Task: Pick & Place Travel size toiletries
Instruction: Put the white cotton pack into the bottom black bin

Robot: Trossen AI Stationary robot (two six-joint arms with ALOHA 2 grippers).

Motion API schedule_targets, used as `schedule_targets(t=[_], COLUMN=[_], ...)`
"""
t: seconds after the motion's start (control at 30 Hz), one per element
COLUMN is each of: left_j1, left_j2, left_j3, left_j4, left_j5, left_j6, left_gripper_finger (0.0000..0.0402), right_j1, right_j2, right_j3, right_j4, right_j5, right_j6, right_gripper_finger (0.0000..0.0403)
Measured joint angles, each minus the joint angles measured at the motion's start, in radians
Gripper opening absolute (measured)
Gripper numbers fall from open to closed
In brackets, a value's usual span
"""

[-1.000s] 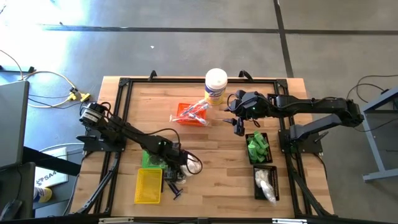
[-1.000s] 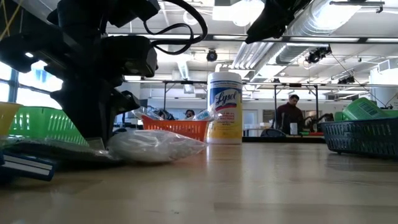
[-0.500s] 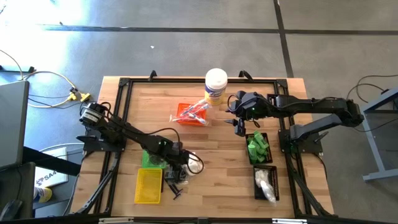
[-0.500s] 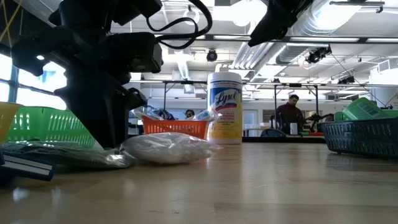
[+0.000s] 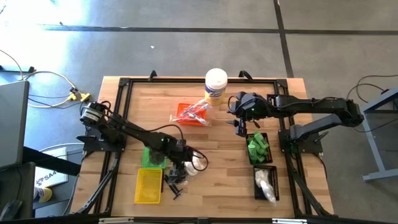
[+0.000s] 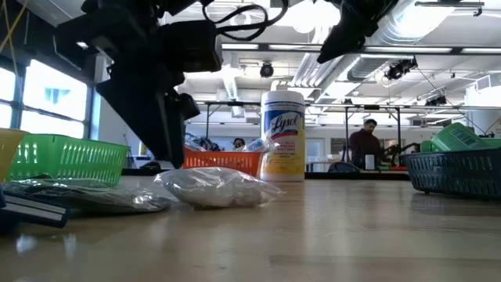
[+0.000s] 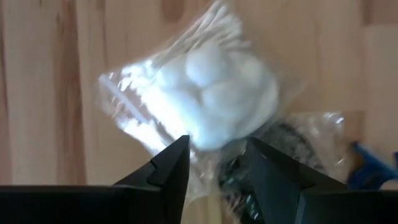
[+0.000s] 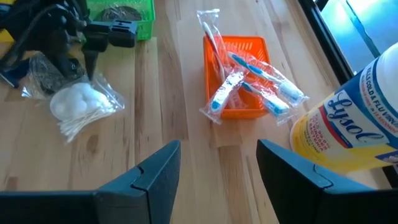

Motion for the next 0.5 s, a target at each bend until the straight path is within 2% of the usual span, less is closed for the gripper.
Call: schedule_targets(t=[0.13, 0.5], left_j1=[0.003, 0.003], left_j2=[0.000, 0.043], left_j3=[0.000, -0.001], left_j4=[0.045, 0.069], left_j5=[0.054, 0.069], left_j6=[-0.030, -0.035], left_gripper_finger=[0.0155, 0.0155], right_j1=[0.000, 0.000], right_j2=[0.000, 0.000], right_j3=[0.000, 0.000], right_j4=[-0.025, -0.034], right_j5=[0.000, 0.000], right_j6=[0.000, 0.000], right_gripper_finger=[0.0203, 0.0204])
